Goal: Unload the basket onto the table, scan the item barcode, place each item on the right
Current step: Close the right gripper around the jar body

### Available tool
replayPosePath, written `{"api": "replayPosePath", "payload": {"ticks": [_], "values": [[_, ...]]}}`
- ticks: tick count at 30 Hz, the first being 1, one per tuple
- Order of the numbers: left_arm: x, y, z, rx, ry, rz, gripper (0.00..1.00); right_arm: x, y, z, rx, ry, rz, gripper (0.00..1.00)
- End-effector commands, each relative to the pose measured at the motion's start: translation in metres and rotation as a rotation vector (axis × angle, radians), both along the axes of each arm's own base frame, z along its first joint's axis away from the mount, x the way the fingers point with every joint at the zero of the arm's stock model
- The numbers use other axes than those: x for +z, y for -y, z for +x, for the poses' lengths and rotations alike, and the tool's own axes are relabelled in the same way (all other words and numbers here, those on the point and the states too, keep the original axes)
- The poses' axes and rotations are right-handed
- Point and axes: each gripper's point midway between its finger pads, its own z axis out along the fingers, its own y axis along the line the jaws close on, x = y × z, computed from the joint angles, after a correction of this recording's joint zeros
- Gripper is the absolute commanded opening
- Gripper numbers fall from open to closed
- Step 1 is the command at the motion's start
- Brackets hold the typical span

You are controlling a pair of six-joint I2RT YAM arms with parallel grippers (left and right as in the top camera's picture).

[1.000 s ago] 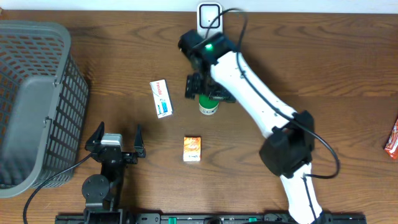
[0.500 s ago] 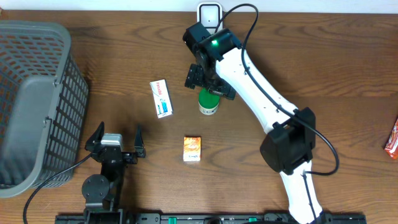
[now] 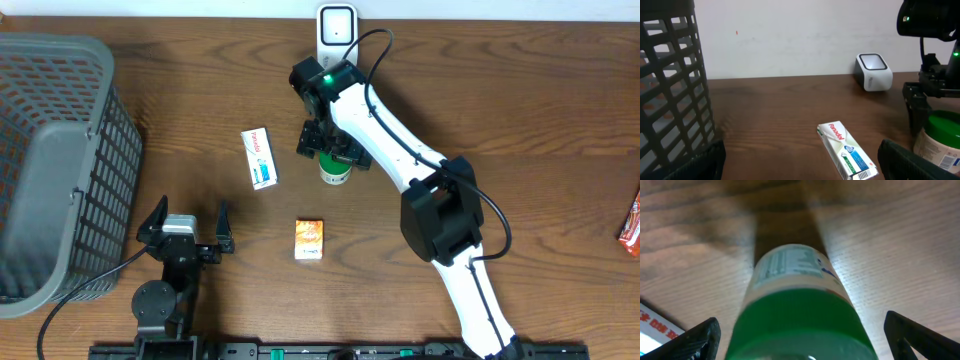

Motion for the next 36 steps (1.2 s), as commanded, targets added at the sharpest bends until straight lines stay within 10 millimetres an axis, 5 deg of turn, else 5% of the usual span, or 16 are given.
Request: {"api": "replayPosePath", "payload": {"ticks": [1, 27, 36], "values": [[0.002, -0.001, 0.0, 0.008, 0.008, -0.005, 0.96, -0.018, 0.005, 0.001, 0.0, -0.029, -0.021, 0.99], [0.002, -0.001, 0.0, 0.008, 0.008, -0.005, 0.96, -0.048, 0.003, 0.003, 0.005, -0.049, -0.012, 0.91], [0.002, -0.001, 0.0, 0.008, 0.008, -0.005, 0.96, -0.058, 0.005, -0.003, 0.002, -0.071, -0.017, 0.79]]}}
